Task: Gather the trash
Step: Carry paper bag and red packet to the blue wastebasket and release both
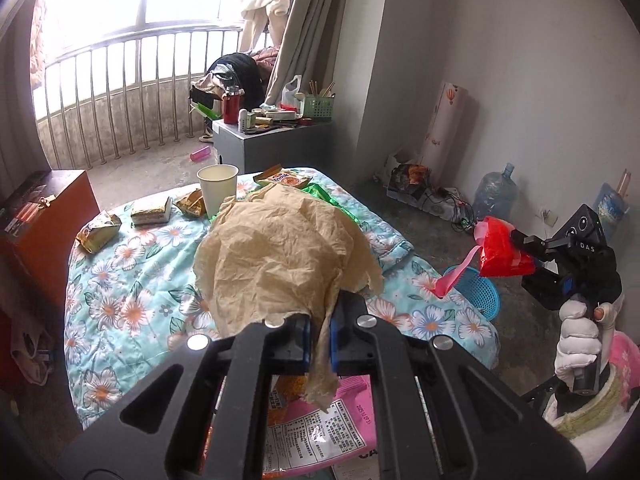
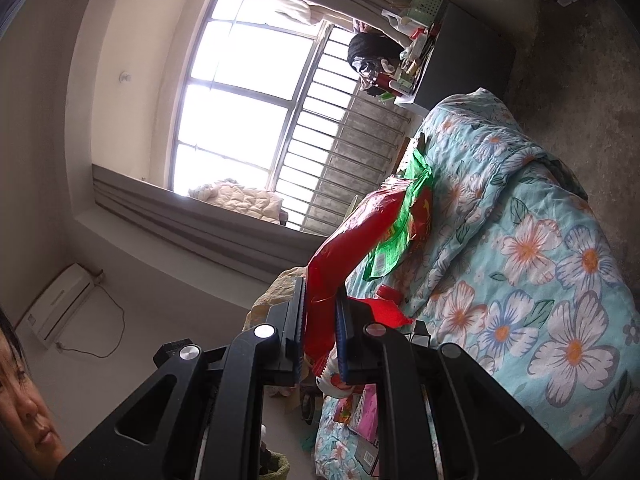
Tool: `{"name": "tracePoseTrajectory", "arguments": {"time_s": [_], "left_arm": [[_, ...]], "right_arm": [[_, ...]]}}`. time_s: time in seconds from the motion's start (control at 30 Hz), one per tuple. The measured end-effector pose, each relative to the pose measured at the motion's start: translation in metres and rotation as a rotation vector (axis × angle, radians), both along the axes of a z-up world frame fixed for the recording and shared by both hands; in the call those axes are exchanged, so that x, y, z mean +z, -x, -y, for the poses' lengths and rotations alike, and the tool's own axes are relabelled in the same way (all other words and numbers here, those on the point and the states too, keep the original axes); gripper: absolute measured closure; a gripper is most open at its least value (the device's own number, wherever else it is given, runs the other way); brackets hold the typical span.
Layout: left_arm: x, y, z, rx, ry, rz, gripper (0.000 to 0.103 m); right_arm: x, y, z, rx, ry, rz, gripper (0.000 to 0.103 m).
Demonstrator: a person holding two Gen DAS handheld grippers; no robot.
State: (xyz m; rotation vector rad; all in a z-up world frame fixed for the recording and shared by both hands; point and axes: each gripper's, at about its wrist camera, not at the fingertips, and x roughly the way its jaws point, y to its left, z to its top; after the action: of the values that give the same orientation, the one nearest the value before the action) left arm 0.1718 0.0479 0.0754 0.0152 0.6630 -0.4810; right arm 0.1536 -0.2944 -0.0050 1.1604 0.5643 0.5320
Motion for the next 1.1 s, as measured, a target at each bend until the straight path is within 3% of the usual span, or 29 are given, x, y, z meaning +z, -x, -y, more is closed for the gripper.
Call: {"name": "tracePoseTrajectory", "arguments": {"time_s": [0.27,0.57,0.93,1.1], "left_arm": [[-0.001,0.006,0.047,-0.094,-0.03,-0.001,0.098],[-0.02,0.001,0.139,-0.277,-0.069,-0.038,0.098],[-0.048,-0.014,0.298,-0.561,-0.21,-0.067,0.098],[-0.085,-0.039,0.391,-0.698,-0.318,-0.11,0.098]], "right_arm": [[-0.005,0.028,0.033,-0.081,-0.019,0.011,0.09],[-0.029,0.086,0.094,-0.242,-0.051,-0.027,0.09],[-0.066,0.153,0.188,-0.538,-0.033,-0.114,0.09],[-0.088,0.163,0.237,-0.678,0.038,-0.217,0.09]]}}
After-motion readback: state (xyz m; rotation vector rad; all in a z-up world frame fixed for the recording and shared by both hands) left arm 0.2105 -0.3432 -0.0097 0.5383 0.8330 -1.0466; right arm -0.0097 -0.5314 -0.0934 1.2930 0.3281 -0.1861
